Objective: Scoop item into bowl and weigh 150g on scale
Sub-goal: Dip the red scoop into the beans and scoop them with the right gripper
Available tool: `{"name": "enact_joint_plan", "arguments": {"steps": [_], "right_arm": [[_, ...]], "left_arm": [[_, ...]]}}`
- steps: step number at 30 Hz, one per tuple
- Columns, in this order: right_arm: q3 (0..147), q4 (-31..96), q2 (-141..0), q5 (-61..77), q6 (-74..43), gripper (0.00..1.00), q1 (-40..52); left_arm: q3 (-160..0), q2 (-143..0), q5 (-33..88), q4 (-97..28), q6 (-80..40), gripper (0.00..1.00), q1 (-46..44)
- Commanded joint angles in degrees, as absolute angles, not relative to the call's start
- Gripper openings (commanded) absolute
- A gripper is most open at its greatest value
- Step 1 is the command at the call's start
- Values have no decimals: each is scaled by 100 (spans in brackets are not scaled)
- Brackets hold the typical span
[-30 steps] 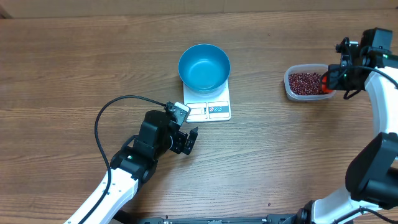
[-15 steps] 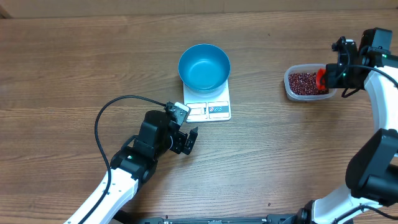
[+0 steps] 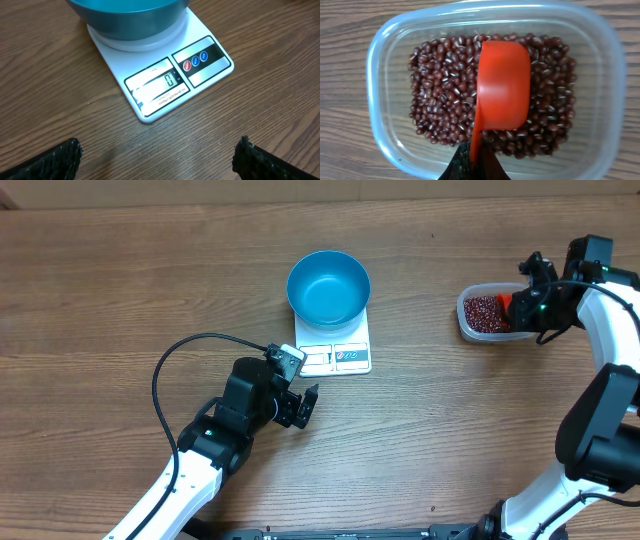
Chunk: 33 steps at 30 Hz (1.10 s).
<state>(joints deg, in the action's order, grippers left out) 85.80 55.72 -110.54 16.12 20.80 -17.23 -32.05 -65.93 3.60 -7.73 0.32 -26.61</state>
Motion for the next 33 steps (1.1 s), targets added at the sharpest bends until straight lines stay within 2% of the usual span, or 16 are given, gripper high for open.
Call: {"name": "enact_joint_plan", "arguments": {"steps": [1,22,33], "right_arm": [[8552,5671,-11168,2075,1968,4,-1745],[8552,5815,-11638,3111,1345,4,-1896],[8552,6034,-11640,4316,1328,4,-2663]], "left_arm": [[-3197,-6632,298,-770,-1,100,-2665],[-3197,-6632,298,-770,-1,100,-2665],[-3197,-6632,298,-770,-1,99,-2665]]}}
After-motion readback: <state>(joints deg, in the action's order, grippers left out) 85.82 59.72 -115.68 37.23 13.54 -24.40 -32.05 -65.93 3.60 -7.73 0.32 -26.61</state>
